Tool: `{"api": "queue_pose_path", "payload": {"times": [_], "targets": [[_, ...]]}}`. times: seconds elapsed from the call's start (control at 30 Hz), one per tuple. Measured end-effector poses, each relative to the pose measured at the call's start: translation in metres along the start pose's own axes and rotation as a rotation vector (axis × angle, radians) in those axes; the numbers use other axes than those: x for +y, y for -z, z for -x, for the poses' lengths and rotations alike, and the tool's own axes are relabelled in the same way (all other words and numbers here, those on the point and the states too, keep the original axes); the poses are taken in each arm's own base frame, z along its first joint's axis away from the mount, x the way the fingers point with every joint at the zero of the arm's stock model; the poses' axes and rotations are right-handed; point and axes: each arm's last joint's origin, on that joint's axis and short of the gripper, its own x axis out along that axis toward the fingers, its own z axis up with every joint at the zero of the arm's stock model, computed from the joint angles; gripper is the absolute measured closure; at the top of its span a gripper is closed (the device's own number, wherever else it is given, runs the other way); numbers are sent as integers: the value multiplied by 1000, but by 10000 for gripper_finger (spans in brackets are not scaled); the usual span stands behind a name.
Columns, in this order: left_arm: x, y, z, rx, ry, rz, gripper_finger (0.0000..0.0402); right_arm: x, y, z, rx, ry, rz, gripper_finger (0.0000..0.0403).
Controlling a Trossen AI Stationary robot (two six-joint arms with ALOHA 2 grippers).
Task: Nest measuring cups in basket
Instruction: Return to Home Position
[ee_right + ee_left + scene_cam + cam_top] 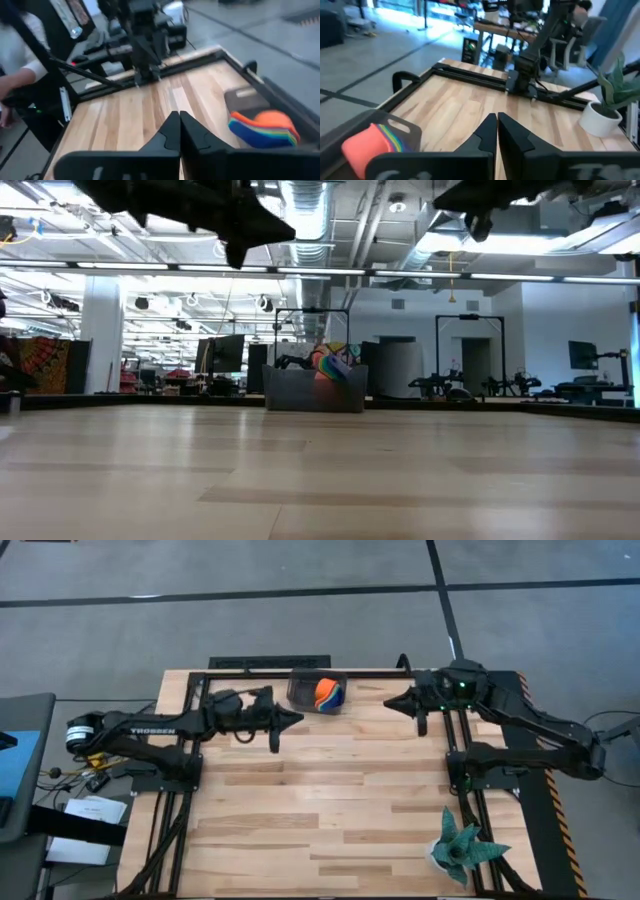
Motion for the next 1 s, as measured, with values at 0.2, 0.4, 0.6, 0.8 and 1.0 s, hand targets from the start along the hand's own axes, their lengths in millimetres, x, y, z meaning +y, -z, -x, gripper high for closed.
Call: {"api": "queue_pose_path", "payload": {"times": [0.2,0.4,0.6,0.8,1.0], "targets": [[-6,13,31,-106,-17,0,401,7,18,21,-92,-28,69,395],[-8,26,43,-60,14,-71,401,14,41,34,-78,-67,63,388],[-16,31,45,-36,48,-172,401,18,64,42,-77,-104,99,398],[-16,51,62,-95,64,-161,401,25,75,69,-242,-121,112,398],[-12,69,87,-189,37,-157,401,31,92,96,-344,-153,86,397]]}}
